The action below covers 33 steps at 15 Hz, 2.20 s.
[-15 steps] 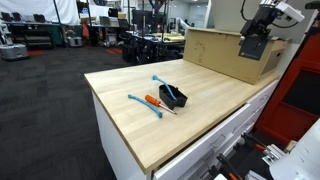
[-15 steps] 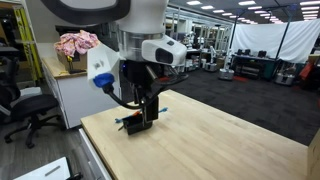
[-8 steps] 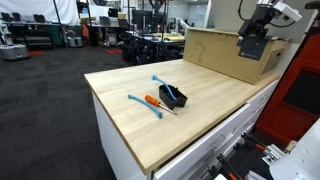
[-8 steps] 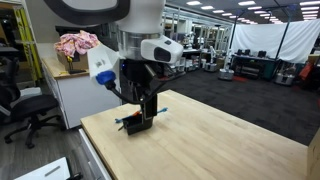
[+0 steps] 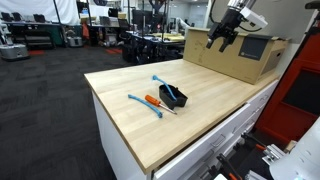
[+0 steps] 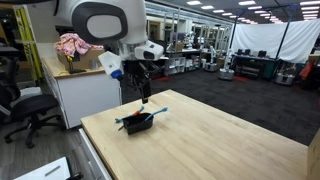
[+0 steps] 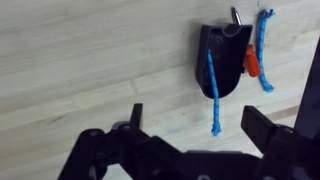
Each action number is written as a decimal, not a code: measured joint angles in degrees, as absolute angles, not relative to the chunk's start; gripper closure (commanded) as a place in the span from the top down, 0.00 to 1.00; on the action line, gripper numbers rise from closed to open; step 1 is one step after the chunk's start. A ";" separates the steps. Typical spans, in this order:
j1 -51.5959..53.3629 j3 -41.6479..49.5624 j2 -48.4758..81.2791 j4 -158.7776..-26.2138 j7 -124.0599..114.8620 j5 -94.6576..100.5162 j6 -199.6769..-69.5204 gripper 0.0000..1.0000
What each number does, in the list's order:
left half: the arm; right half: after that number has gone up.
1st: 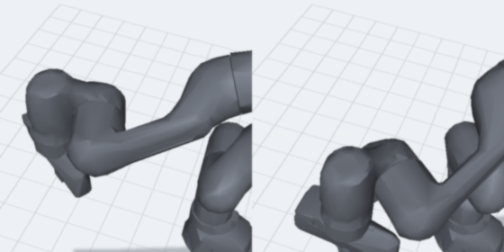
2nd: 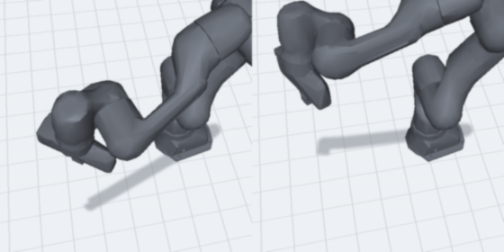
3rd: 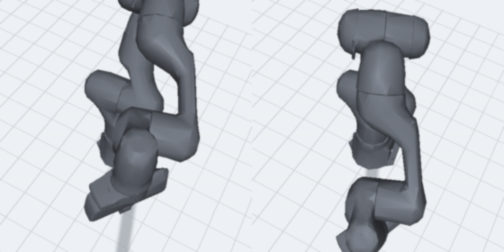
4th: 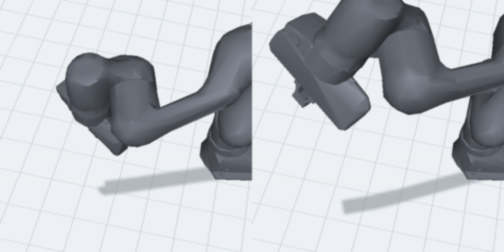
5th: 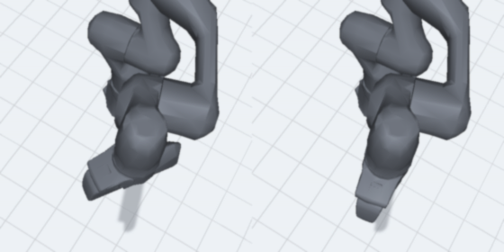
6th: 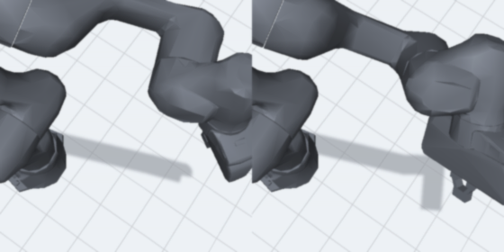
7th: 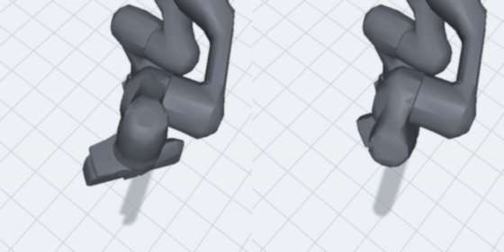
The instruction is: Remove the blue rope from the black bowl and put it on the table
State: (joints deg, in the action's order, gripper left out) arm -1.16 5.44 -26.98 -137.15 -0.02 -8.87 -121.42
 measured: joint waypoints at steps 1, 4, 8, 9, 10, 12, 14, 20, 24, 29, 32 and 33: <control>-0.60 4.78 -26.20 -137.58 -0.56 -9.85 -123.93 1.00; 1.34 3.12 -23.34 -138.62 -0.80 -11.71 -129.73 1.00; 4.10 0.17 -18.91 -138.93 -0.84 -11.79 -134.17 1.00; 4.70 -0.69 -17.83 -138.92 -0.88 -11.70 -135.17 1.00; 5.15 -1.60 -16.76 -138.92 -0.98 -11.54 -136.09 1.00; 6.00 -3.04 -14.60 -138.87 -1.01 -11.50 -138.48 1.00; 6.61 -3.81 -12.11 -138.75 -1.00 -11.51 -141.33 1.00; 7.17 -4.03 -2.92 -137.71 1.78 -12.90 -149.54 1.00; 7.28 -4.50 2.43 -135.00 5.35 -14.89 -151.03 0.75; 7.28 -5.40 6.68 -131.51 5.41 -13.89 -153.03 0.45; 7.15 -5.40 8.45 -129.90 5.12 -13.63 -153.40 0.23; 7.07 -5.39 8.94 -129.52 4.80 -13.34 -153.44 0.34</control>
State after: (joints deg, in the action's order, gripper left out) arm 7.07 -5.39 8.94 -129.52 4.80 -13.34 -153.44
